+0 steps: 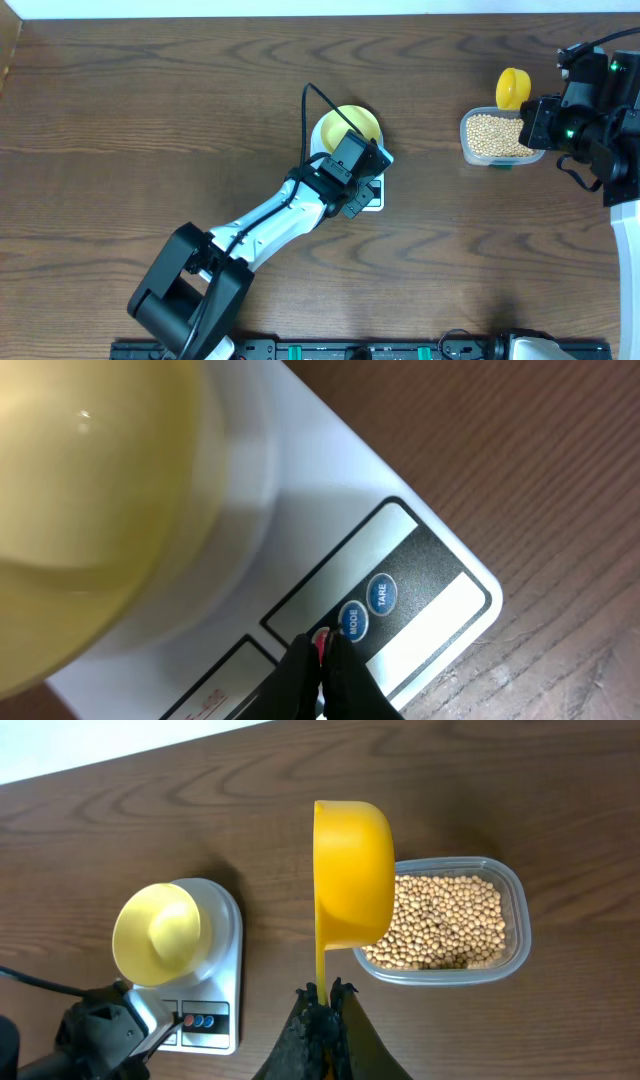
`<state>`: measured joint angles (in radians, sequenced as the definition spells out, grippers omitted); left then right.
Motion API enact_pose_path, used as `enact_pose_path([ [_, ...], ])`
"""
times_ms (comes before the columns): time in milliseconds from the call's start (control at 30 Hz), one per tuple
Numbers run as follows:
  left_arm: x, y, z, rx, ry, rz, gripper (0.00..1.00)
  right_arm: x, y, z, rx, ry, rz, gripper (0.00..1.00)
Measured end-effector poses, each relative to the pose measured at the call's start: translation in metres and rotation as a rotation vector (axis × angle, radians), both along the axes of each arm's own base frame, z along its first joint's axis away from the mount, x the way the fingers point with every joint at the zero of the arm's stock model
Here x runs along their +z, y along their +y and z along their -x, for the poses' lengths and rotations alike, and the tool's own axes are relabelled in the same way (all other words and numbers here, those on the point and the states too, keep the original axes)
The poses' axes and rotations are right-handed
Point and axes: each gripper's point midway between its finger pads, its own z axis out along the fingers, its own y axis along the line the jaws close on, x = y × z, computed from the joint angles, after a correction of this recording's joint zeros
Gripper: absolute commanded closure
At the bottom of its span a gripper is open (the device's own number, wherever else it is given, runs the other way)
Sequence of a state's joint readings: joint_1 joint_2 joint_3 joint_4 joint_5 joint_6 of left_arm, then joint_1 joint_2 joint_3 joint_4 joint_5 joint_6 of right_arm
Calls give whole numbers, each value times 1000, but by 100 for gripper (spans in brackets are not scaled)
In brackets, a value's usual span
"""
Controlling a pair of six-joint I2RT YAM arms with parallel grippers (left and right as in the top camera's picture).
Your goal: Scoop item into bowl and weigh 50g on scale
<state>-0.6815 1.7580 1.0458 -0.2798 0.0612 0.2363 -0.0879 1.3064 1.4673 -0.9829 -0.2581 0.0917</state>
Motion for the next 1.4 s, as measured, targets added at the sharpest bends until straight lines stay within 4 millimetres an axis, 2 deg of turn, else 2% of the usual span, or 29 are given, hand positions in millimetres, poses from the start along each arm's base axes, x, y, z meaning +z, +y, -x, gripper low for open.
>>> enact_pose_path([
  [200, -14, 0, 4, -7, 36, -13, 93, 0, 0, 0, 7, -2, 6, 99],
  [567, -15, 8, -3, 19, 38, -13, 93, 0, 0, 0, 20, -6, 19, 99],
  [1400, -19, 3, 0, 3, 60, 8, 93, 0, 0, 0, 21, -6, 20, 99],
])
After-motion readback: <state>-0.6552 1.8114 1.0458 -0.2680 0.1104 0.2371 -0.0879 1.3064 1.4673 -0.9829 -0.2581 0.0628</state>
